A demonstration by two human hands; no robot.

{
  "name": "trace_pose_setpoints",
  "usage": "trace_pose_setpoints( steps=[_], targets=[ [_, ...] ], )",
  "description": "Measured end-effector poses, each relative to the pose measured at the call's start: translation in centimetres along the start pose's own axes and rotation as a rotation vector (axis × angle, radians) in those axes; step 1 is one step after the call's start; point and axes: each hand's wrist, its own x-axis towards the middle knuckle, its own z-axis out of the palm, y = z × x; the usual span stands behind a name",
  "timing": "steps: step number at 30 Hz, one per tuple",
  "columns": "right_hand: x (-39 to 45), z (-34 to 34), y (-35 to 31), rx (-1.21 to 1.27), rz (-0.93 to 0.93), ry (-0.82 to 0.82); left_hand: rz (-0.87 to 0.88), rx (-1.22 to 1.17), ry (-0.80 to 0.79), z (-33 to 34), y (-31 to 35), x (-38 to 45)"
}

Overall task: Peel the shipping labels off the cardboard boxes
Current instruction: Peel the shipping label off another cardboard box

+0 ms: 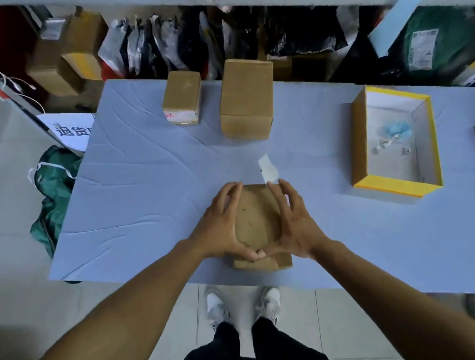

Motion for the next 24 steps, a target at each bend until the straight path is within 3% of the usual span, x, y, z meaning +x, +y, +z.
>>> trace_pose_setpoints(
  steps=[6,11,14,16,19,21,24],
  targets=[
    [3.1,-0.7,0.7,-0.025,-0.023,0.264,0.07,-0.222,0.306,-0.5,-2.0,3.6],
    [5.7,-2.1,-0.3,-0.018,0.05,0.341,-0.086,-0.282,0.453,-0.6,-1.1,6.4],
    [4.8,-2.5,-0.3,0.134,0.074,0.273,-0.086,-0.281,0.399,-1.0,-0.2,4.9],
    [3.0,-2.6,0.6,0.254,0.056,0.202,-0.054,-0.226,0.246,-1.4,0.2,2.8],
    [-0.1,-2.4,1.7,0.185,-0.03,0.029,0.011,-0.033,0.012,-0.7,0.6,0.2],
    [-1.1,-1.6,1.9,0.079,-0.096,-0.027,0.017,0.029,-0.023,0.6,0.6,-0.3],
    [-0.4,-0.6,2.0,0.056,-0.127,-0.01,0.01,-0.068,0.044,1.3,0.4,0.3]
  ],
)
